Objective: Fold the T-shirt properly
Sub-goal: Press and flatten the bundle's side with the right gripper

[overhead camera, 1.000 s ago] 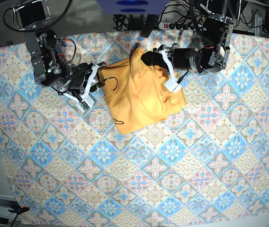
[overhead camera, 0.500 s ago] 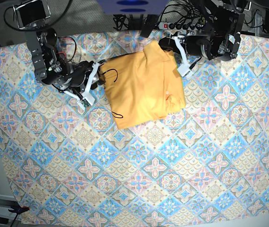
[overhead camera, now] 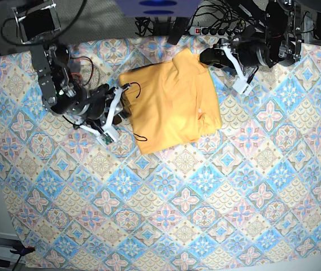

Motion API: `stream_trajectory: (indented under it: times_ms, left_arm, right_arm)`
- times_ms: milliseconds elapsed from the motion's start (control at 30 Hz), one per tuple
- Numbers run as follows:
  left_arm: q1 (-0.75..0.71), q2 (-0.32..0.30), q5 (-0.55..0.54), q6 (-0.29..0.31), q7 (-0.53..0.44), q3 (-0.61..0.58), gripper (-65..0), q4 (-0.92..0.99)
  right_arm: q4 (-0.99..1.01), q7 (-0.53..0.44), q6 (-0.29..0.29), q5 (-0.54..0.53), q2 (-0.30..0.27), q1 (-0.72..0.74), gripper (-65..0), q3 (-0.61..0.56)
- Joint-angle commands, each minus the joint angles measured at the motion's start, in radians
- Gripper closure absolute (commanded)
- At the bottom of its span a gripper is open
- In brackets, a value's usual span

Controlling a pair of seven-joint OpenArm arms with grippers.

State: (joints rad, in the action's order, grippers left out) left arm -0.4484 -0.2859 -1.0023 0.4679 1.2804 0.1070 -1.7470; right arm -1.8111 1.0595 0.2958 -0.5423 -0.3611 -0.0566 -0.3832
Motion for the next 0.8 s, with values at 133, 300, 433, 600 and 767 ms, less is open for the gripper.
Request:
stream_trajectory:
  times_ms: [133, 300, 433, 600, 767]
  left_arm:
    - [-0.017, -0.016, -0.036, 0.005, -0.003, -0.054, -25.6, -0.026]
    - [-0.017, -0.017, -0.031, 0.004, -0.003, -0.112, -25.4, -0.026]
    - [-0.013, -0.009, -0.03, 0.002, -0.008, -0.135, -25.4, -0.02]
    - [-0.002, -0.009, -0.016, -0.001, -0.008, -0.169, -25.4, -0.02]
    - [0.027, 0.014, 0.055, -0.001, -0.008, -0.168, -25.4, 0.014]
  right_arm:
    - [-0.008, -0.018, 0.006, -0.002, -0.005, 0.11, -18.4, -0.093]
    - [0.006, -0.018, 0.007, 0.121, 0.053, 0.18, -18.4, -0.182]
    - [0.04, -0.034, 0.007, 0.202, 0.092, 0.231, -18.4, -0.308]
    - [0.133, -0.146, 0.007, 0.276, 0.121, 0.294, -18.3, -0.408]
    - [0.254, -0.224, 0.007, 0.282, 0.122, 0.35, -16.3, -0.48]
